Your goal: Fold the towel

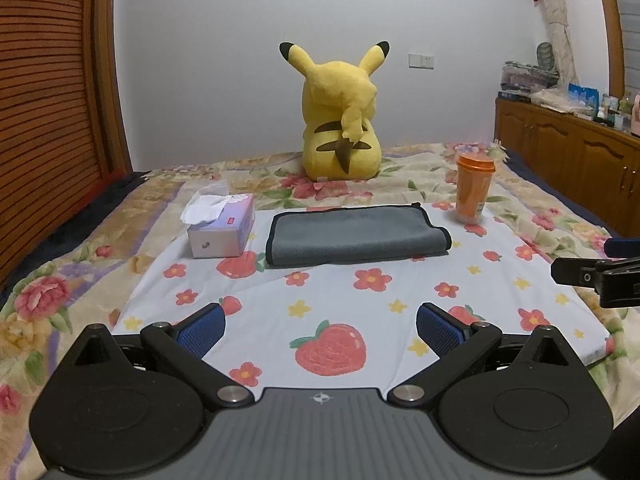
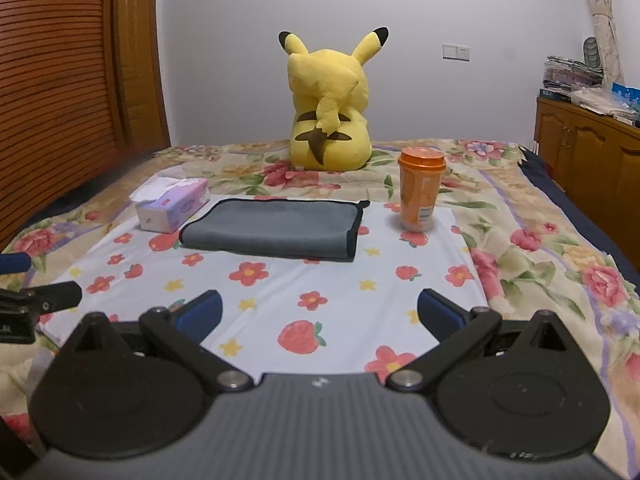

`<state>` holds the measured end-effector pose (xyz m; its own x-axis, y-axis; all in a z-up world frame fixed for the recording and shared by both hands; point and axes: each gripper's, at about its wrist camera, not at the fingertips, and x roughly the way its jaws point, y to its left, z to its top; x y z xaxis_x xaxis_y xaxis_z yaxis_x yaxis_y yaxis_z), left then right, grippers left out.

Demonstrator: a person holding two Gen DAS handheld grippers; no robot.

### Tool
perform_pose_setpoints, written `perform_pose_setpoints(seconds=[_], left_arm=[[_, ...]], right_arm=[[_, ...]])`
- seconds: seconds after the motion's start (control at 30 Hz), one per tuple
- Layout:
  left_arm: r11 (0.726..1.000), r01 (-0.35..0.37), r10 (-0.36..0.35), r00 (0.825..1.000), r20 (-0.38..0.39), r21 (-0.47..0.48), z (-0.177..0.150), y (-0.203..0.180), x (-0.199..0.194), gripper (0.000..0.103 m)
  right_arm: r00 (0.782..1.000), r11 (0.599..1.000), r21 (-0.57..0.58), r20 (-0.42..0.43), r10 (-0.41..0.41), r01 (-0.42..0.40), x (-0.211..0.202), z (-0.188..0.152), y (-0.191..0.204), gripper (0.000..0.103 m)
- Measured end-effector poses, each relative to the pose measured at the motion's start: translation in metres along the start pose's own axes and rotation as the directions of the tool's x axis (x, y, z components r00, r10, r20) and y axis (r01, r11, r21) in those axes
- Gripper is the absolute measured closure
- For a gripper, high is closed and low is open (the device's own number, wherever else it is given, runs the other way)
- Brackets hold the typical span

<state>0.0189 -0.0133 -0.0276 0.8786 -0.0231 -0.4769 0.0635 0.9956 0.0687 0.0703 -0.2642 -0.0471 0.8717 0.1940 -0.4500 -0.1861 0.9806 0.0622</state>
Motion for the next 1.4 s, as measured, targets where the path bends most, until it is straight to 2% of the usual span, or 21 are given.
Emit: perform_pose_setpoints(seconds=[0.63, 1.4], left_arm=[[1.000, -0.020, 0.022, 0.994, 0.104, -0.024, 0.006, 0.005, -0.015, 0.000], [1.000, -0.028, 0.029, 0.986, 0.161, -0.013, 0.009, 0.005, -0.019, 0.000]], right_arm=[[0.998, 1.000, 0.002, 0.055, -0.007, 0.007, -0.007, 0.000, -0.003, 0.000], [0.991, 1.000, 0.017, 0.131, -0.011, 0.009, -0.019, 0.001, -0.006, 0.000]])
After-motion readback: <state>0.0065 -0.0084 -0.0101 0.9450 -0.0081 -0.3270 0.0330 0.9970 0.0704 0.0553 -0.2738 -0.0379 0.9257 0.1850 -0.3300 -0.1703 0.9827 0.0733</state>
